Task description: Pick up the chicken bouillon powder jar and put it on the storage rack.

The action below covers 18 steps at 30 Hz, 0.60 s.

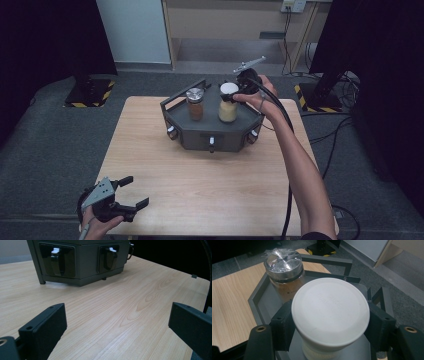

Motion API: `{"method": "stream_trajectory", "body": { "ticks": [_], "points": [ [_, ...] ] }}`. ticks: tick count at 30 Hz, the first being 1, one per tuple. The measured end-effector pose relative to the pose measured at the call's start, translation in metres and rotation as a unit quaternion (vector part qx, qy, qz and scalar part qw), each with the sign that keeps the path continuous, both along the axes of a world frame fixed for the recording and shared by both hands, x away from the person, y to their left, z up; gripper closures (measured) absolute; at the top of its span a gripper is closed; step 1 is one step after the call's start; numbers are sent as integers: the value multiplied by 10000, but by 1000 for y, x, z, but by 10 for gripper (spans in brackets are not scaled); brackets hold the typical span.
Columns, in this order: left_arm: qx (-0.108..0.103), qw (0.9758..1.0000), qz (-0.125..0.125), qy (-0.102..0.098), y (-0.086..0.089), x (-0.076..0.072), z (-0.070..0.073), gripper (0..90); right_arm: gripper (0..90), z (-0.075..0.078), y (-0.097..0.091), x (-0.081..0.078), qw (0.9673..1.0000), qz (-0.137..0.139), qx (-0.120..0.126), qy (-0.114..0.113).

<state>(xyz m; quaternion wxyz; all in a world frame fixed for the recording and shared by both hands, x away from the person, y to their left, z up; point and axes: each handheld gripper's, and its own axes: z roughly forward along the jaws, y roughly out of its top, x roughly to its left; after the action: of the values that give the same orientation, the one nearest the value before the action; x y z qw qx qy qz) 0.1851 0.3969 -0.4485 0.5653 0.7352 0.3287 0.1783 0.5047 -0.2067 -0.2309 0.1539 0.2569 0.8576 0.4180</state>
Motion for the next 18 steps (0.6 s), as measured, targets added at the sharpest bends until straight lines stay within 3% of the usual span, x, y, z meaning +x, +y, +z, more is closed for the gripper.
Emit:
{"method": "stream_trajectory", "body": {
  "ticks": [5,7,11,13,18],
  "points": [
    [13,10000,-13,-2,0,0,0,6,315,-7,-9,0,9997,24,228,2],
    [10,10000,-13,-6,0,0,0,6,220,-7,-10,-5,9995,-93,278,-141],
    [6,10000,-11,-6,0,0,0,6,50,-9,-24,-11,9968,-171,757,-167],
    [14,10000,-16,-4,-1,0,0,6,41,-3,-27,-17,9969,-196,723,-239],
    [30,10000,-32,-16,-1,0,1,6,29,12,-44,-35,9942,-224,933,-490]
  ]
}}
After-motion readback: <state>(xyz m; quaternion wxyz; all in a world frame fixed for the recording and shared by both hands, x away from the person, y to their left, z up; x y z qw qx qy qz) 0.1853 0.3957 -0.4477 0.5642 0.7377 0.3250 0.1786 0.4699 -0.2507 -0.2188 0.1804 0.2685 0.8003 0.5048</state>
